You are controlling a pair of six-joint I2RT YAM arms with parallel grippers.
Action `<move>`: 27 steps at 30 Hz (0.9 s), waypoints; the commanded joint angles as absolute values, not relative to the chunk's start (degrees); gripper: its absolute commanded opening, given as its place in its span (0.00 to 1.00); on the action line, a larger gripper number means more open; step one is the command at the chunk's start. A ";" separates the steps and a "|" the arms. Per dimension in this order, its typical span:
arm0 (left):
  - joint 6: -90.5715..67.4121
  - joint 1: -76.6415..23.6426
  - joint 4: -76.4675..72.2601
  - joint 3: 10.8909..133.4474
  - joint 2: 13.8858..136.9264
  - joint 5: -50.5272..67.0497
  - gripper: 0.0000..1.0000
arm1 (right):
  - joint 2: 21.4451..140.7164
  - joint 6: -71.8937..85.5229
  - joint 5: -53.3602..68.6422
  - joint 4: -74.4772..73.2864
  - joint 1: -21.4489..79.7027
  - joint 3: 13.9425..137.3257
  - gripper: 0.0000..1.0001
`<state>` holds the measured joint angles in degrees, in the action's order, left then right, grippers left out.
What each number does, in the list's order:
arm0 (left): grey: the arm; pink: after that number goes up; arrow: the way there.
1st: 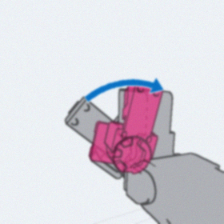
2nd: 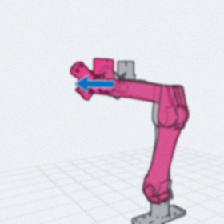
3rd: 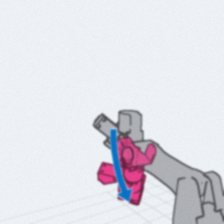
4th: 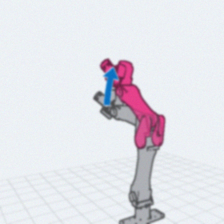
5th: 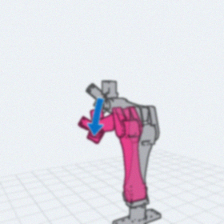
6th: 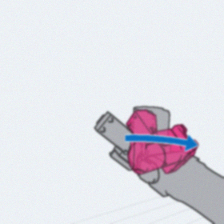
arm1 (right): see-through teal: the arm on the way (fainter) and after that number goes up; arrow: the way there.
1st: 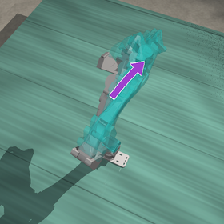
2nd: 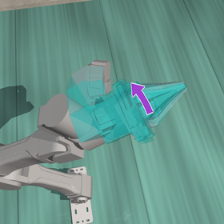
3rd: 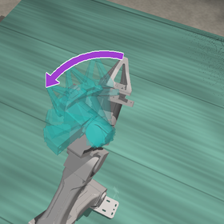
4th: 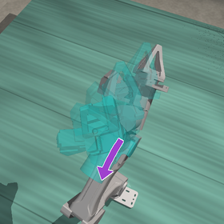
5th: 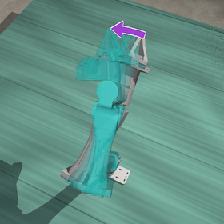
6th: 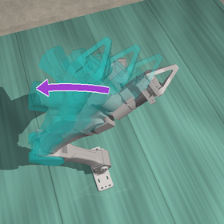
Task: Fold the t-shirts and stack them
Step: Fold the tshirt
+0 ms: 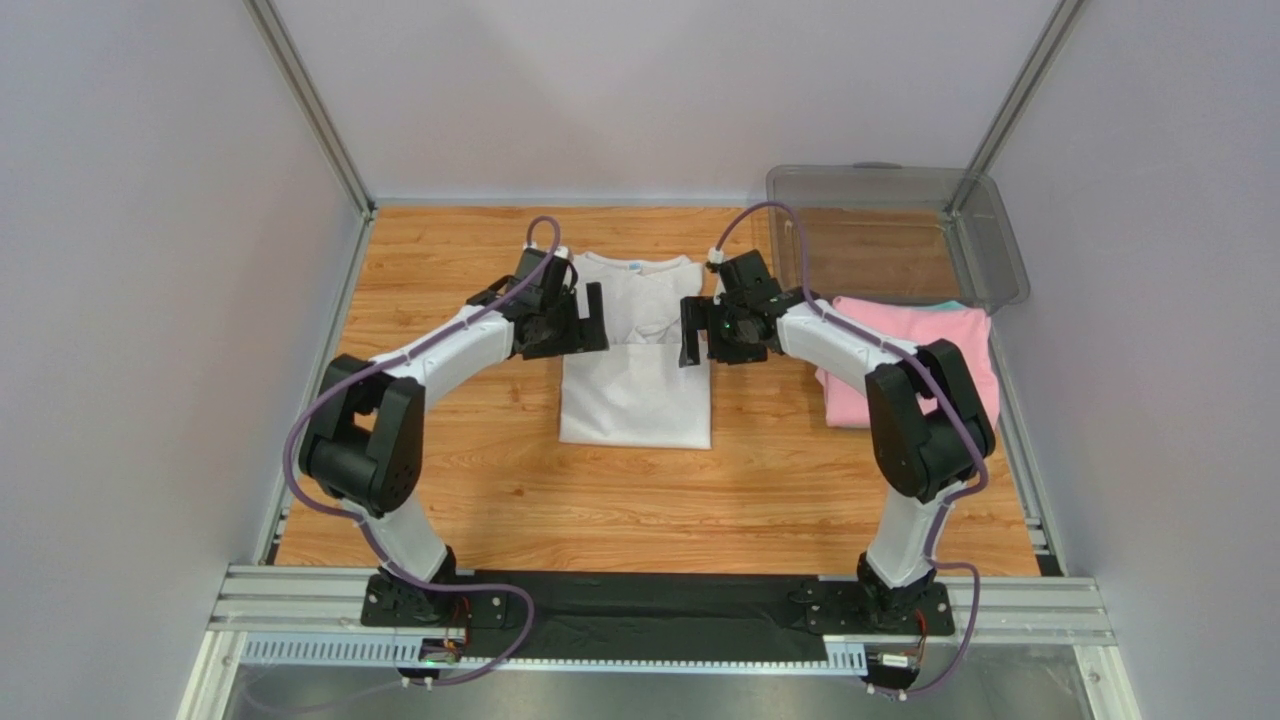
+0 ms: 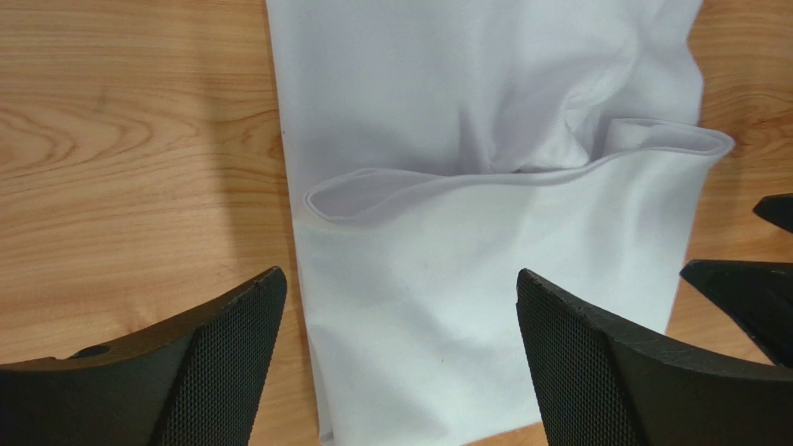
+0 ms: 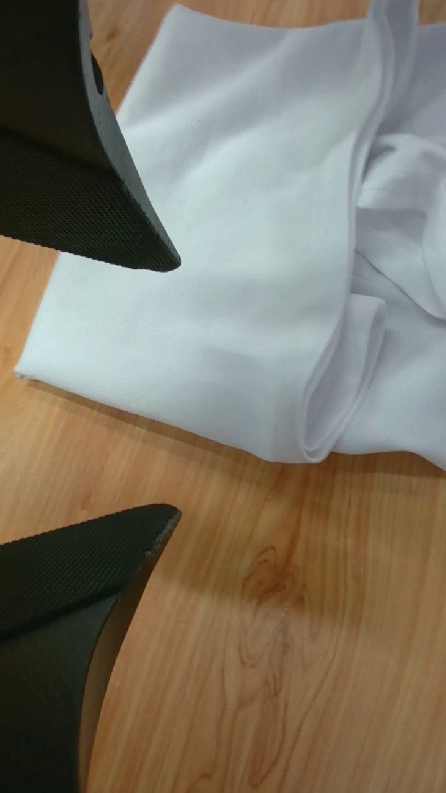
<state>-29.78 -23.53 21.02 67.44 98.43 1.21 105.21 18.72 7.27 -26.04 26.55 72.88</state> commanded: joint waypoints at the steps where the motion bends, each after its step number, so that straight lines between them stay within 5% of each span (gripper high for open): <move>1: -30.58 -23.29 21.36 64.88 89.06 1.32 1.00 | 96.53 18.98 8.61 -25.14 26.63 70.24 1.00; 13: -37.17 -28.29 10.12 45.88 71.89 13.61 1.00 | 74.27 29.34 15.72 -13.03 32.60 48.26 1.00; 17: -38.76 -29.53 6.60 43.95 75.40 15.37 1.00 | 77.51 31.02 22.75 -5.02 34.98 44.65 1.00; 27: -39.81 -29.53 2.11 38.15 84.90 16.61 1.00 | 90.17 31.02 17.76 -6.24 37.18 45.18 1.00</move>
